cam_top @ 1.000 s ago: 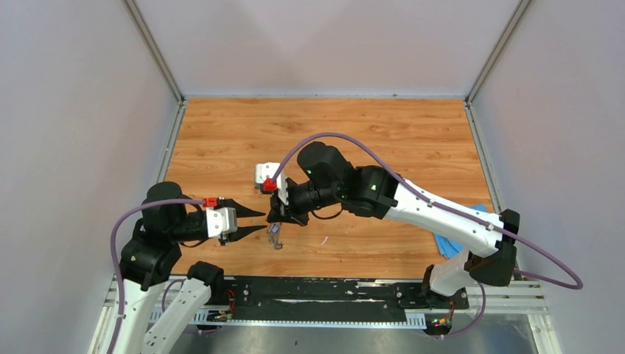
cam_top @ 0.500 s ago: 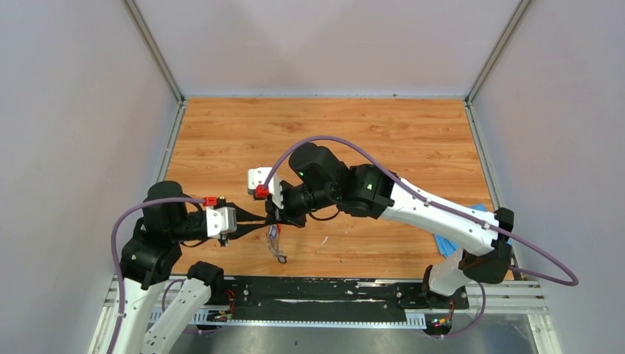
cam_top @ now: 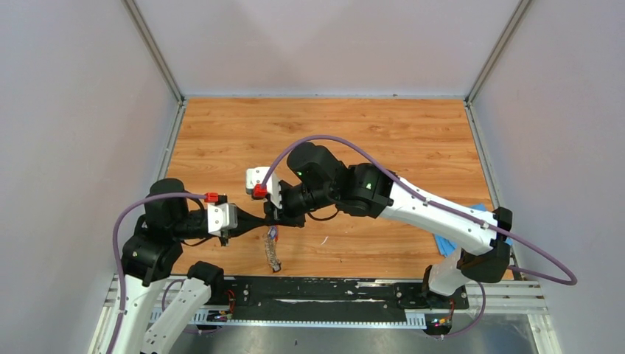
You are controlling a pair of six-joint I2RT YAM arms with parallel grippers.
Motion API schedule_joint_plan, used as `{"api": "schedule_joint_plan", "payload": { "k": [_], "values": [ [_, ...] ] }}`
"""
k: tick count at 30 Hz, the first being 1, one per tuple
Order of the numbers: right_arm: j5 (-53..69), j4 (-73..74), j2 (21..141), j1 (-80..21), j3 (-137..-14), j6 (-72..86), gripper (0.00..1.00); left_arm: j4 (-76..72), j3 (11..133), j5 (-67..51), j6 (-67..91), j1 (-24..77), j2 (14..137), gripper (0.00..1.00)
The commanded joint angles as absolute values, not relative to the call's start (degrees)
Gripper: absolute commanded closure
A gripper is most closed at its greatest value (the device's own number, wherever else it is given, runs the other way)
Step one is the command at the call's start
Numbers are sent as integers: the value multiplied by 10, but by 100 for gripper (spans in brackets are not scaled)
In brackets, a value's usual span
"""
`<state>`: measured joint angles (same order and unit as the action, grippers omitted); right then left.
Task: Put the keys on the keyring
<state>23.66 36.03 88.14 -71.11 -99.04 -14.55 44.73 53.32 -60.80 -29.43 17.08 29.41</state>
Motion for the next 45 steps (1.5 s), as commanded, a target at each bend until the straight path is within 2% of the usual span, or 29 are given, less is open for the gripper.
{"api": "schedule_joint_plan", "payload": {
  "k": [1, 3, 7, 11, 20, 28, 35, 45],
  "values": [
    [222, 304, 849, -704, -970, -114, 79, 437, 550, -632, -294, 170, 301, 100],
    [223, 262, 817, -693, -929, -90, 67, 438, 553, -630, -295, 170, 302, 100],
    [233, 183, 761, -672, -854, -44, 54, 439, 567, -630, -293, 170, 313, 100],
    [227, 144, 734, -664, -804, -4, 50, 439, 580, -634, -286, 170, 322, 100],
    [252, 71, 711, -651, -743, 128, 50, 435, 591, -603, -310, 170, 318, 100],
    [273, -10, 720, -643, -712, 169, 57, 281, 535, -569, -202, 170, 266, 100],
    [280, -67, 714, -642, -684, 114, 60, 332, 555, -599, -219, 170, 282, 100],
    [320, -75, 728, -642, -687, 91, 84, 333, 563, -595, -219, 170, 287, 100]
  ]
}}
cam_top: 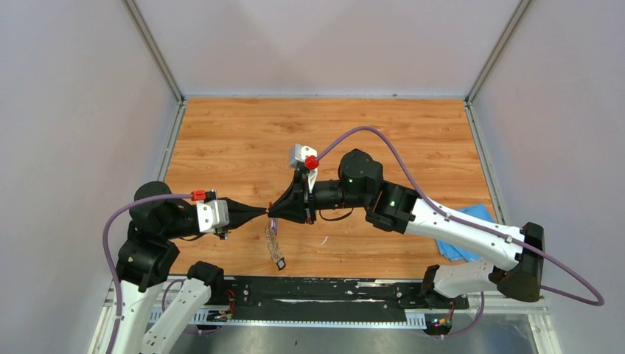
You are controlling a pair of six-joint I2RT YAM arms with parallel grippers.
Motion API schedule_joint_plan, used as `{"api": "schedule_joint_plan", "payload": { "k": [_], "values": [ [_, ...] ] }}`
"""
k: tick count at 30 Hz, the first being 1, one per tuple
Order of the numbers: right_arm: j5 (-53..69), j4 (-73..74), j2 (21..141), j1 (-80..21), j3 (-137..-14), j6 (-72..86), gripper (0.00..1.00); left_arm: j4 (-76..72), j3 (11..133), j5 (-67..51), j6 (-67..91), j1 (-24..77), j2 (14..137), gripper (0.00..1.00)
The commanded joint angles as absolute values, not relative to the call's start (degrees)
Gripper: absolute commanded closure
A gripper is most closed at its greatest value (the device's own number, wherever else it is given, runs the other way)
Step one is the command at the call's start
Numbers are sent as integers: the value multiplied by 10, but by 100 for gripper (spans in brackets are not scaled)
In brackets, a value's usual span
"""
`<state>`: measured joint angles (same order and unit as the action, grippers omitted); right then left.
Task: Put the keys on the keyring
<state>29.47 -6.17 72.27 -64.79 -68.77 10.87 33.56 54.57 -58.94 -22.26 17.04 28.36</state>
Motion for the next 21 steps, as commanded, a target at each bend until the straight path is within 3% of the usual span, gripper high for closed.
{"api": "schedule_joint_plan", "payload": {
  "k": [1, 10, 14, 16, 21],
  "values": [
    [321, -71, 728, -642, -687, 88, 85, 332, 562, -594, -219, 170, 287, 100],
    [300, -54, 730, -642, -691, 72, 78, 333, 568, -596, -214, 170, 290, 100],
    [291, -54, 730, -642, -694, 62, 87, 332, 568, -600, -211, 170, 289, 100],
    [282, -54, 728, -642, -696, 60, 99, 332, 569, -601, -209, 170, 289, 100],
    [289, -37, 724, -642, -711, 71, 100, 335, 558, -609, -209, 170, 289, 100]
  ]
}}
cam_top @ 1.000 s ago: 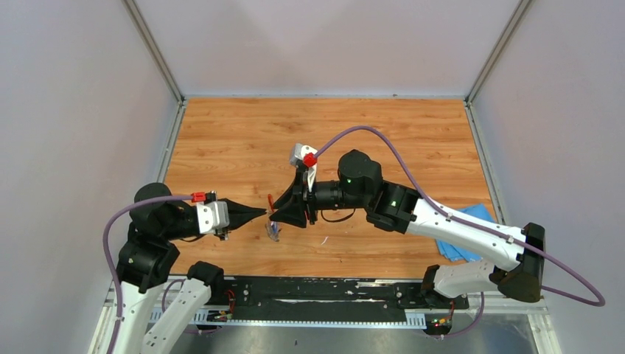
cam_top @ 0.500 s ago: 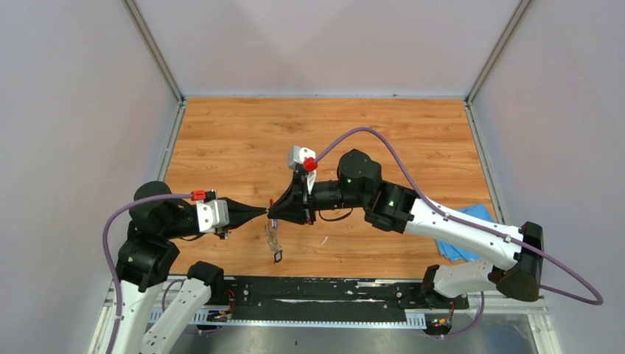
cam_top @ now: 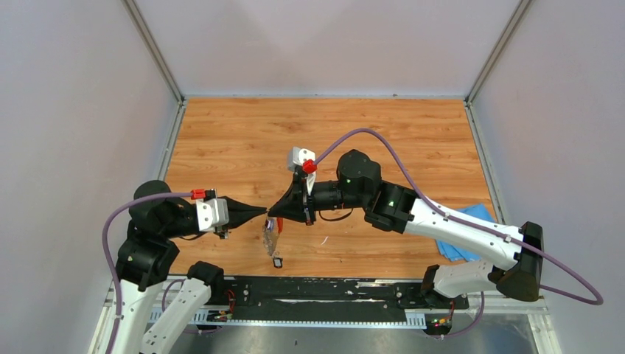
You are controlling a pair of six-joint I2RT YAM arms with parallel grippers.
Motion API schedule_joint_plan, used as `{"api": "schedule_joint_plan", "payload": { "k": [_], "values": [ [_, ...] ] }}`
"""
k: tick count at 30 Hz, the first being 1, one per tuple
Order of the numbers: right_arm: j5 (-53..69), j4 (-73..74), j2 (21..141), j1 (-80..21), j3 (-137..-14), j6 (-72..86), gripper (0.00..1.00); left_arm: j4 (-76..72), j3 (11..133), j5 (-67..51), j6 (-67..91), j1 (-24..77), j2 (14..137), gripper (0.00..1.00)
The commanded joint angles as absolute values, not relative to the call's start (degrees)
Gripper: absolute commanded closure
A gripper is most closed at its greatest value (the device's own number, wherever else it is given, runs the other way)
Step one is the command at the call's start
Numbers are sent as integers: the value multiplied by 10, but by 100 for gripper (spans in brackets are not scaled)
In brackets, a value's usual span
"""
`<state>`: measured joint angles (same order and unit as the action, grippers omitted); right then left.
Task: Put the keys on the keyring
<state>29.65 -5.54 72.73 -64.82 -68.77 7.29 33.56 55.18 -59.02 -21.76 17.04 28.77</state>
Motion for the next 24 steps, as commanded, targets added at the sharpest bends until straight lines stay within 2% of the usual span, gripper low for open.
{"api": "schedule_joint_plan", "payload": {
  "k": [1, 2, 5, 8, 14, 24],
  "values": [
    [291, -10, 730, -642, -730, 69, 100, 339, 553, -608, -216, 170, 289, 96],
    [287, 42, 739, -642, -754, 64, 100, 351, 549, -602, -228, 170, 289, 84],
    [273, 168, 767, -642, -824, 37, 100, 407, 553, -586, -296, 170, 303, 64],
    [270, 269, 794, -645, -878, 4, 100, 446, 576, -582, -328, 170, 334, 55],
    [244, 413, 851, -657, -974, -54, 100, 510, 622, -580, -399, 172, 387, 58],
    [237, 478, 912, -671, -1064, -76, 100, 539, 626, -577, -406, 247, 414, 64]
  ]
}}
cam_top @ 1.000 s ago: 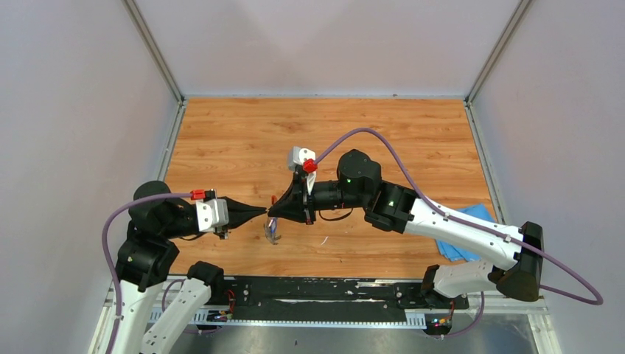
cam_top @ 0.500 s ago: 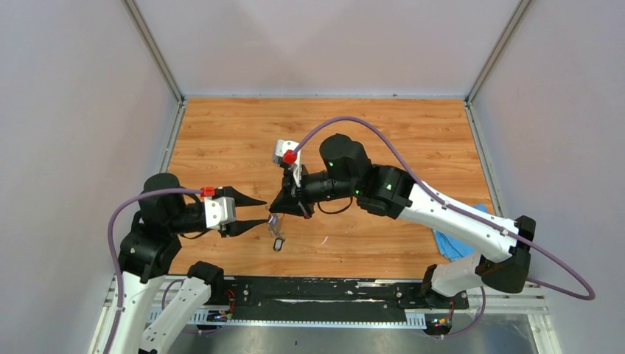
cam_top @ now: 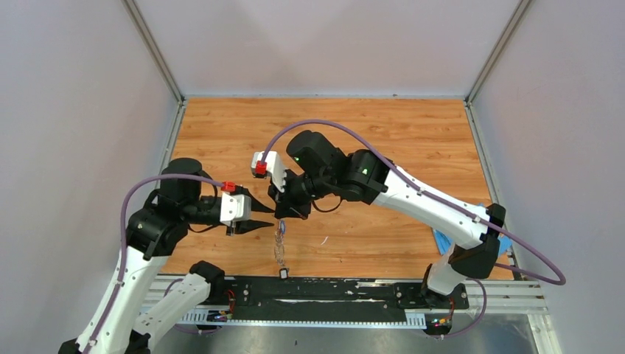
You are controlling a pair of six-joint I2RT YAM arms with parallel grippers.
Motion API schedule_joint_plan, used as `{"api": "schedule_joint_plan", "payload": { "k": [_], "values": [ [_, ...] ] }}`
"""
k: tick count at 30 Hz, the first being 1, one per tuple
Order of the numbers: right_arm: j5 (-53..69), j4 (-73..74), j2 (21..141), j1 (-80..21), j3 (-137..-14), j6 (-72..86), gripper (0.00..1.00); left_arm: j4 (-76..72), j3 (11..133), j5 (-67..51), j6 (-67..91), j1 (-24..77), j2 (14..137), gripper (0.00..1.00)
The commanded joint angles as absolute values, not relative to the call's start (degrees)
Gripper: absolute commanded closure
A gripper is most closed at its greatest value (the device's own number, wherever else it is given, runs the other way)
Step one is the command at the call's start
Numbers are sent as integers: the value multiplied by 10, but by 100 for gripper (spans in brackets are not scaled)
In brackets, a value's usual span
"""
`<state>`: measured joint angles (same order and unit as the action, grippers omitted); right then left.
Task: Put the keys on the keyring
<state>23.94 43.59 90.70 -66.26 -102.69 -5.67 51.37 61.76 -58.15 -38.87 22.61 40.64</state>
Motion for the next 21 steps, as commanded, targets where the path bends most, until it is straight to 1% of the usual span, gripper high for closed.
{"api": "schedule_joint_plan", "payload": {
  "k": [1, 10, 14, 16, 19, 21],
  "values": [
    [239, 480, 914, -671, -1068, -77, 100, 542, 625, -572, -412, 251, 414, 64],
    [270, 514, 937, -671, -1107, -88, 100, 548, 624, -555, -430, 263, 419, 71],
    [277, 523, 947, -676, -1122, -93, 100, 549, 627, -543, -429, 264, 426, 71],
    [280, 523, 950, -676, -1125, -93, 100, 549, 629, -544, -429, 264, 429, 73],
    [282, 525, 955, -679, -1130, -94, 100, 549, 628, -544, -433, 264, 428, 83],
    [283, 527, 958, -680, -1134, -96, 100, 549, 625, -542, -439, 264, 425, 93]
  ]
}}
